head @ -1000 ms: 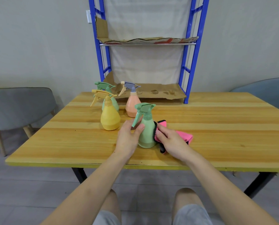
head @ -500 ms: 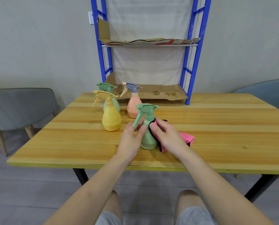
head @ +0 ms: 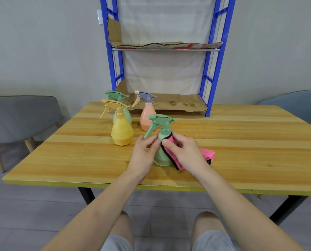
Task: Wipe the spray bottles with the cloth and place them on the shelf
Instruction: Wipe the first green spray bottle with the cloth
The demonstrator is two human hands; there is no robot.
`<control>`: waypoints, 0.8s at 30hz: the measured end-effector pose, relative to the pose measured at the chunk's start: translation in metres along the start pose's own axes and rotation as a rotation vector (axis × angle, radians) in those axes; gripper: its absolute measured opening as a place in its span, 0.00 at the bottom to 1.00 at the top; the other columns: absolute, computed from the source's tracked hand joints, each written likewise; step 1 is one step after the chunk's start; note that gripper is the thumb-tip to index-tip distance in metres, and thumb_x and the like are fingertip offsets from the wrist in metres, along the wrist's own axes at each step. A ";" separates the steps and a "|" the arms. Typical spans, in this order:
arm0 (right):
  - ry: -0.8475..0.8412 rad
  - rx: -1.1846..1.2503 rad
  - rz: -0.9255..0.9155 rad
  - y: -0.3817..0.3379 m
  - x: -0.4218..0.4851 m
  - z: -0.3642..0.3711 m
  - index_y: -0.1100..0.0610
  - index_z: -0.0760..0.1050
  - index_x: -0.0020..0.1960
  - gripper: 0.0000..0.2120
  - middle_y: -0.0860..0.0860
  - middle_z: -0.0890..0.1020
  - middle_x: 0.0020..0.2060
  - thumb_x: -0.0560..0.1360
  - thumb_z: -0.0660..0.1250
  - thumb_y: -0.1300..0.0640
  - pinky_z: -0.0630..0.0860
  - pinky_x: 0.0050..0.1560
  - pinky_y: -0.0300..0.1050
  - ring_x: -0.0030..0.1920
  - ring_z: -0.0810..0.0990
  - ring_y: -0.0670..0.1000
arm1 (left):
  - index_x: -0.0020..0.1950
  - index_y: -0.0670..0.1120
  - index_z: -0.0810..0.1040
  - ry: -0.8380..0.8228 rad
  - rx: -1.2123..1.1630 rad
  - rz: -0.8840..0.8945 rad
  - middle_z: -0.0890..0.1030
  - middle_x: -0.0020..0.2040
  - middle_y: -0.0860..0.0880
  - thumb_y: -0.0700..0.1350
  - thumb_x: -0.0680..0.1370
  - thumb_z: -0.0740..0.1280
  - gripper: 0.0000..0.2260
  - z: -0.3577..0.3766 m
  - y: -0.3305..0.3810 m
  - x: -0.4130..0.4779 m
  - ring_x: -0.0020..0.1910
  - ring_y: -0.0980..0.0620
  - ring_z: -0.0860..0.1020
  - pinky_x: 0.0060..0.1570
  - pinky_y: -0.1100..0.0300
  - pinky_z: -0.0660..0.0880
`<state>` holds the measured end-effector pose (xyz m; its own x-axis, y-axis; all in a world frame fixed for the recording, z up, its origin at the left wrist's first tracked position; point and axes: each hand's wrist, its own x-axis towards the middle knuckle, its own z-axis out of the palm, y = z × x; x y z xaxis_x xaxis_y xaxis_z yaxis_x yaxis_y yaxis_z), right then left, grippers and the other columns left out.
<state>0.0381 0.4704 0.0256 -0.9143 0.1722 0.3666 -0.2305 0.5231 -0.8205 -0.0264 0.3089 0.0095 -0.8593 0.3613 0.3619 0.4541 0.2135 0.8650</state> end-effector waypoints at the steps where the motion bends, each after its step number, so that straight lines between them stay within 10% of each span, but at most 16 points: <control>1: 0.006 0.026 -0.014 -0.003 0.002 0.002 0.42 0.76 0.72 0.20 0.36 0.84 0.59 0.81 0.70 0.47 0.79 0.65 0.49 0.61 0.82 0.39 | 0.74 0.50 0.77 -0.001 0.000 -0.010 0.77 0.70 0.46 0.43 0.85 0.64 0.17 0.001 0.000 0.000 0.58 0.83 0.68 0.56 0.88 0.56; 11: -0.116 -0.115 0.072 0.033 -0.019 -0.009 0.28 0.59 0.77 0.35 0.41 0.84 0.60 0.78 0.73 0.45 0.78 0.64 0.49 0.57 0.81 0.43 | 0.77 0.56 0.73 -0.032 0.032 -0.010 0.74 0.73 0.52 0.48 0.87 0.60 0.18 0.001 -0.002 0.000 0.62 0.82 0.64 0.61 0.85 0.56; 15: -0.067 -0.054 0.074 0.027 -0.011 -0.009 0.35 0.68 0.77 0.29 0.41 0.86 0.50 0.78 0.72 0.43 0.79 0.52 0.46 0.47 0.83 0.46 | 0.78 0.60 0.70 -0.016 0.040 -0.035 0.73 0.72 0.54 0.60 0.84 0.55 0.22 0.008 -0.010 -0.001 0.72 0.57 0.67 0.78 0.51 0.62; 18: -0.031 -0.015 -0.011 0.007 0.001 -0.008 0.43 0.75 0.74 0.20 0.39 0.86 0.54 0.82 0.67 0.46 0.78 0.56 0.42 0.55 0.83 0.40 | 0.80 0.62 0.67 -0.037 0.062 -0.051 0.73 0.65 0.52 0.66 0.79 0.54 0.29 0.012 -0.008 -0.004 0.70 0.50 0.69 0.76 0.46 0.65; 24: -0.116 -0.059 0.068 0.039 -0.015 -0.011 0.36 0.65 0.78 0.30 0.53 0.86 0.51 0.79 0.69 0.41 0.80 0.55 0.56 0.46 0.84 0.52 | 0.80 0.56 0.67 -0.036 0.075 -0.011 0.75 0.67 0.54 0.53 0.85 0.63 0.23 0.010 -0.007 -0.004 0.71 0.53 0.71 0.75 0.47 0.67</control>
<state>0.0467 0.4976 -0.0066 -0.9603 0.1130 0.2551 -0.1498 0.5625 -0.8131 -0.0234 0.3150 -0.0012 -0.8561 0.3909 0.3382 0.4617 0.2843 0.8402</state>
